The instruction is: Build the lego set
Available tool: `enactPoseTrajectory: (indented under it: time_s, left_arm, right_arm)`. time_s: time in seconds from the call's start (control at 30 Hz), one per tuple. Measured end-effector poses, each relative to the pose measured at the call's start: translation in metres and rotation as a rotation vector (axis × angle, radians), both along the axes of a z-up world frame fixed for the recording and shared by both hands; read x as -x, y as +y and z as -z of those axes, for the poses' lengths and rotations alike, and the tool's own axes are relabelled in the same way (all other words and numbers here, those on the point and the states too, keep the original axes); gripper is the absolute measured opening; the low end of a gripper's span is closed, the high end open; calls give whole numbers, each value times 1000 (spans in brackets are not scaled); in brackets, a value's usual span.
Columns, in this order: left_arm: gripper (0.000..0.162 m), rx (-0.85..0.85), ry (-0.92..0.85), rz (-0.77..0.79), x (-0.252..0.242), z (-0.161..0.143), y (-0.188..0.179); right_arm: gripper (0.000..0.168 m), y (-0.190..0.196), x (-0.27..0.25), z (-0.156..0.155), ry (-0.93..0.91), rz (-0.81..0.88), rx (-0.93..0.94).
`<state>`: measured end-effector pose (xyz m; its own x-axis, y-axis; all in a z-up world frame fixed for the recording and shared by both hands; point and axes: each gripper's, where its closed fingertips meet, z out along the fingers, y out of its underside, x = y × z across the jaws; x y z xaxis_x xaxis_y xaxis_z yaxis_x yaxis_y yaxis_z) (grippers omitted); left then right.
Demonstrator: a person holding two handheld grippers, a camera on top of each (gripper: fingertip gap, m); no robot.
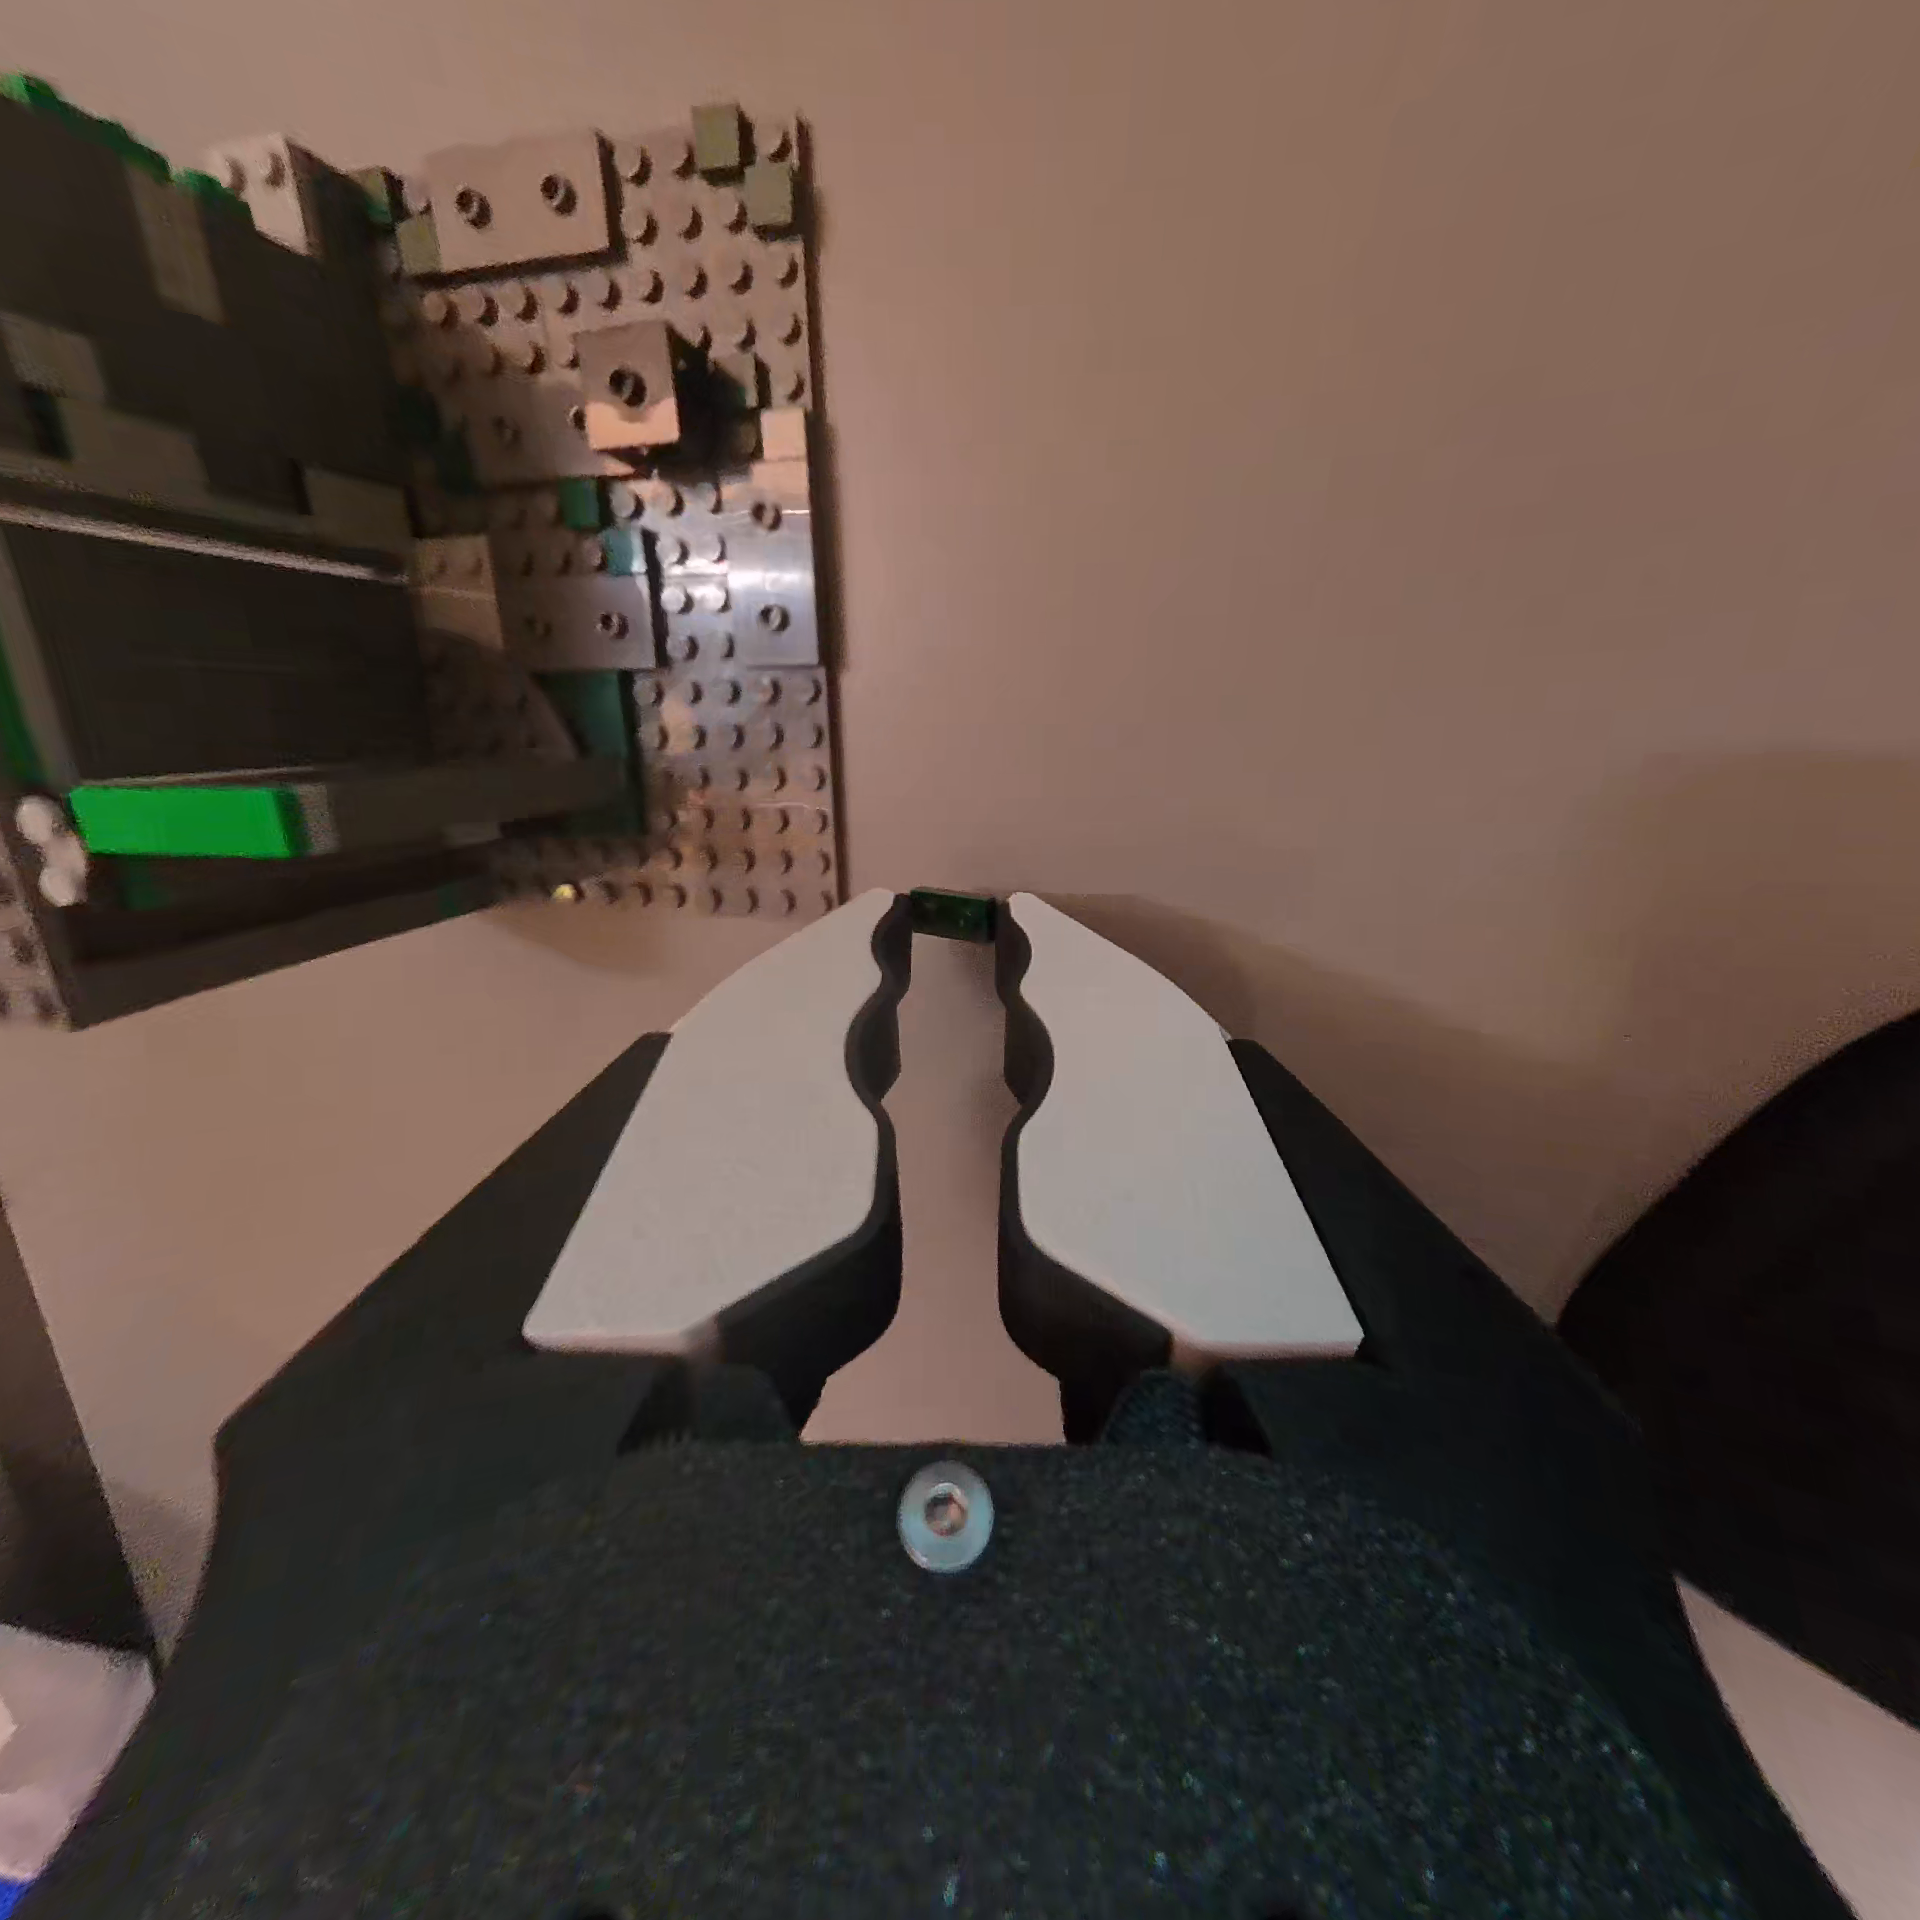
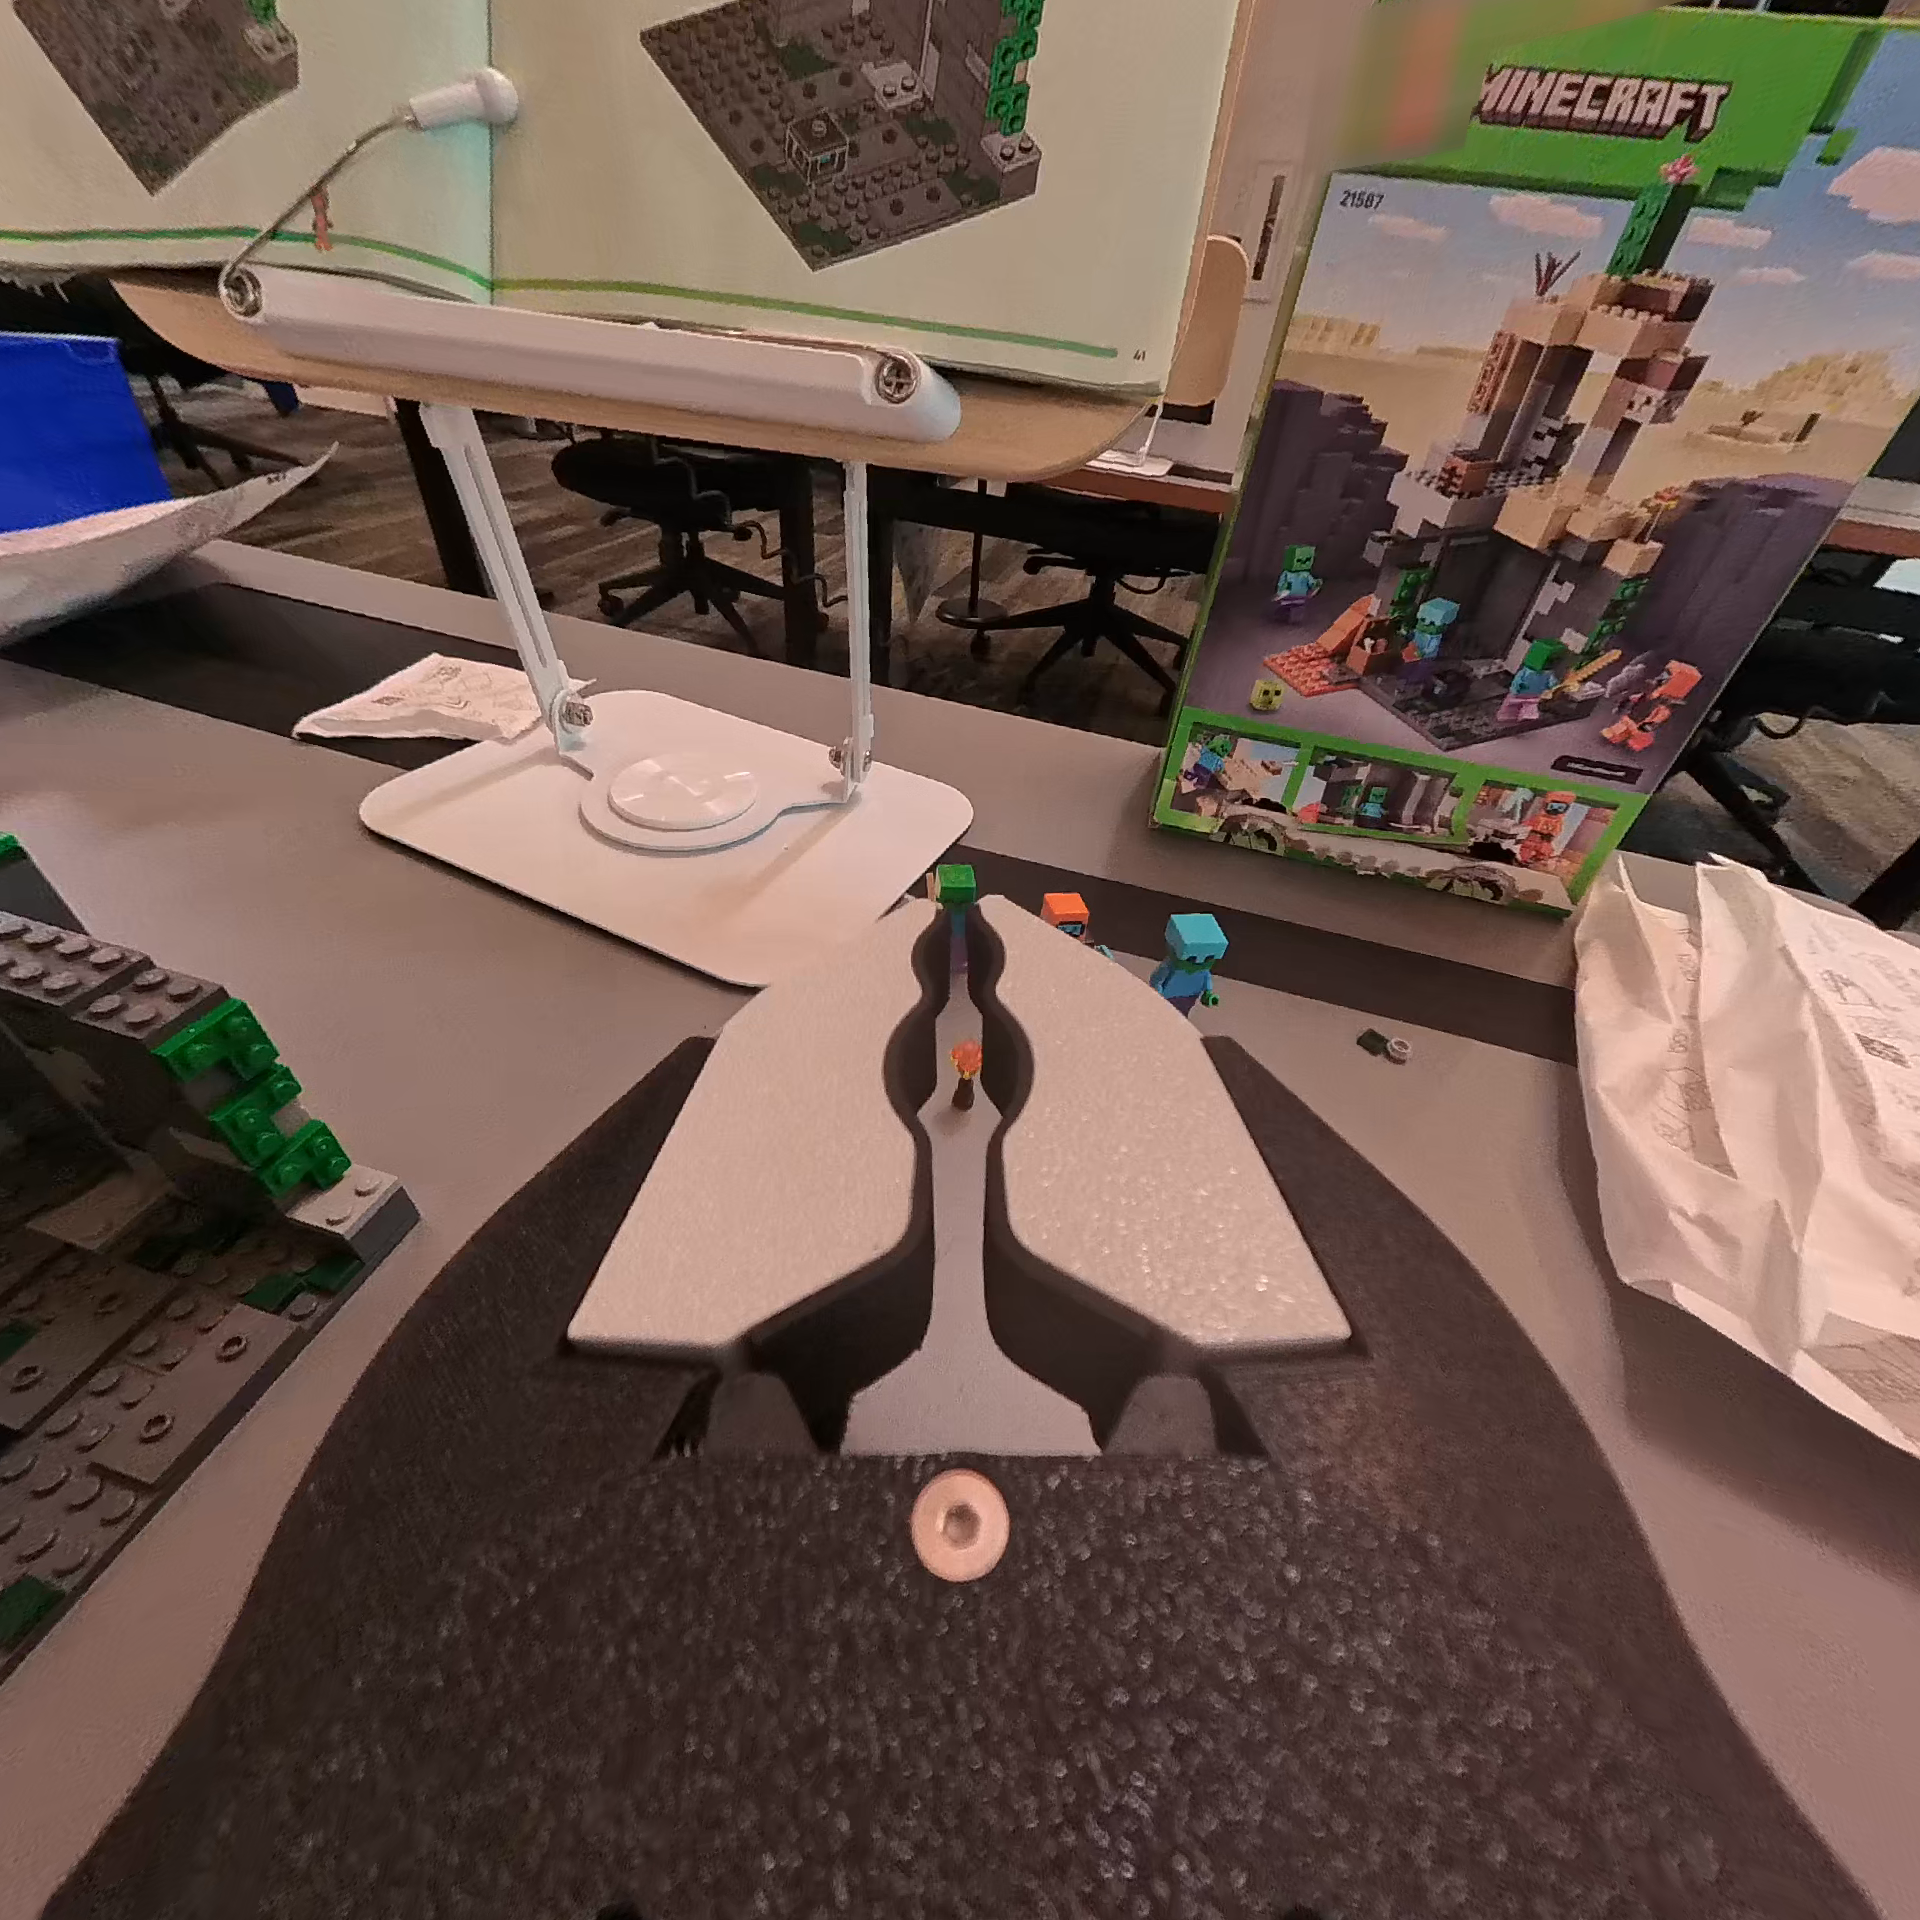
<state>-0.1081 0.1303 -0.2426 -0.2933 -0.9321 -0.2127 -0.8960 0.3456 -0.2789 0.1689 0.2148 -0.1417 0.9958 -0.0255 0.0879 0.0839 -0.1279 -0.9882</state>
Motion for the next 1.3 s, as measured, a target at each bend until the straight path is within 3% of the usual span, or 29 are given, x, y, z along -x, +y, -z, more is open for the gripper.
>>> enactPoseTrajectory:
  time_s: [0.4, 0.57, 0.7, 0.83, 1.03, 1.17, 1.3]
  left_arm:
    - [20, 74, -74, -67, -1, -1, -15]
    - [18, 79, -242, -195, 11, -32, -6]
    - [0, 55, -448, -345, 41, -72, 12]
    - [0, -50, -544, -536, 103, -113, 42]
    - [0, -274, -461, -931, 265, -156, 116]
    - [0, -179, -231, -1168, 373, -126, 144]
    - [5, -28, 53, -1326, 435, -75, 144]
  right_arm:
    - [2, 0, 3, -3, 0, -9, -6]
    - [2, -1, 0, -5, 12, -4, -15]
    - [2, -1, -1, -2, 19, -3, -7]
    - [2, -1, 1, -1, 7, -5, -3]
    - [2, 0, 3, 2, -2, -8, 8]
    - [2, 0, 5, 4, -15, -11, 15]
    - [2, 1, 6, 8, -24, -11, 28]
